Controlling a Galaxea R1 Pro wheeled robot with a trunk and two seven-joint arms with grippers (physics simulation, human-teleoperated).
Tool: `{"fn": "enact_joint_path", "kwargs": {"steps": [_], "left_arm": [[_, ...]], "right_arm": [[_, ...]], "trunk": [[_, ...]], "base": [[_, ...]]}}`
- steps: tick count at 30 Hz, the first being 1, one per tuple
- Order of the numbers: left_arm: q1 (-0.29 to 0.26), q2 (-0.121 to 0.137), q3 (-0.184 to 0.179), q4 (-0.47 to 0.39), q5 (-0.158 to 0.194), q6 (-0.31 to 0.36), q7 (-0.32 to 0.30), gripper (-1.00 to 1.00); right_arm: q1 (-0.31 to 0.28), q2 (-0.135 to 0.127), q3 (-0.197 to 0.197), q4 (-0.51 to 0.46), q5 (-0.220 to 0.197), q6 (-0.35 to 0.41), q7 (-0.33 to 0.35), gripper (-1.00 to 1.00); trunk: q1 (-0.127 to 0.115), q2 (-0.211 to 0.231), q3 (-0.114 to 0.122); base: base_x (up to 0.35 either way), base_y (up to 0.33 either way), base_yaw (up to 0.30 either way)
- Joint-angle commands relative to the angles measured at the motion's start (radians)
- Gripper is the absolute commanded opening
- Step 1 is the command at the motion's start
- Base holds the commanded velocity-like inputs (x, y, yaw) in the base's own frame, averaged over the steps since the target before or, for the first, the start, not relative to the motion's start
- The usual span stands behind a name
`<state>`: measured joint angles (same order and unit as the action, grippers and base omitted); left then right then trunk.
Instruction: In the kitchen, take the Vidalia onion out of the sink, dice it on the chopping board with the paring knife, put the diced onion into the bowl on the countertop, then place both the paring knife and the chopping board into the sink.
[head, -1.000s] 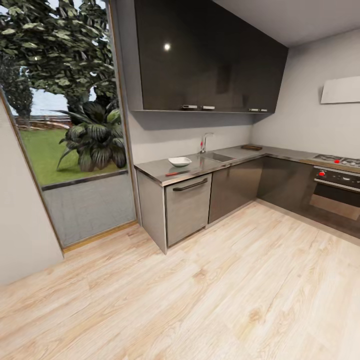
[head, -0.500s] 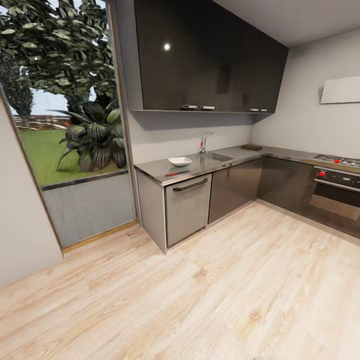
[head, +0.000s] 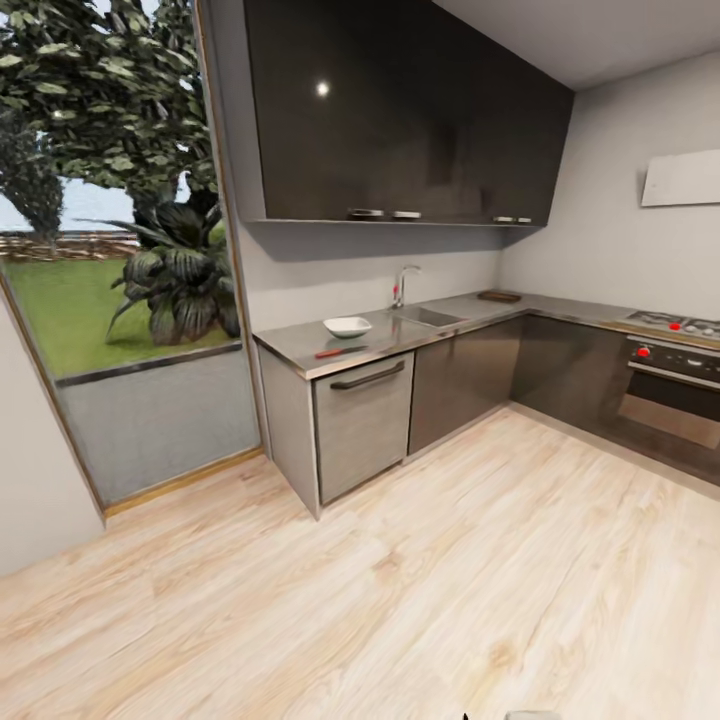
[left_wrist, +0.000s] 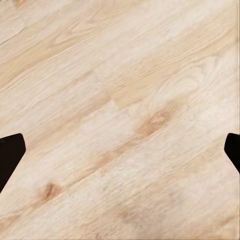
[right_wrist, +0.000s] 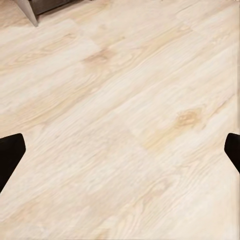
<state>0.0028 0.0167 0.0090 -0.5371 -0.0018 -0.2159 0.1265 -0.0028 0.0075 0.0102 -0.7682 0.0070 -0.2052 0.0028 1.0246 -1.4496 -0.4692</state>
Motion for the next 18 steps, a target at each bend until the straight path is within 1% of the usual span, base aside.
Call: {"fn": "enact_joint_path", "kwargs": {"steps": [1,18], "left_arm": [[0.000,-0.001,0.000,-0.001,0.000,-0.002,0.002,1.00],[0.000,-0.001,0.000,0.000,-0.001,-0.002,0.002,1.00]], "right_arm": [[0.000,0.000,0.000,0.001,0.001,-0.003,0.000,1.00],[0.000,0.000,0.002,0.002,0.001,-0.003,0.000,1.00]], "trunk": [[0.000,0.000,-0.001],[0.000,0.000,-0.001]], "base": [[0.238,-0.248,0.000],[0.223,-0.265,0.000]]}}
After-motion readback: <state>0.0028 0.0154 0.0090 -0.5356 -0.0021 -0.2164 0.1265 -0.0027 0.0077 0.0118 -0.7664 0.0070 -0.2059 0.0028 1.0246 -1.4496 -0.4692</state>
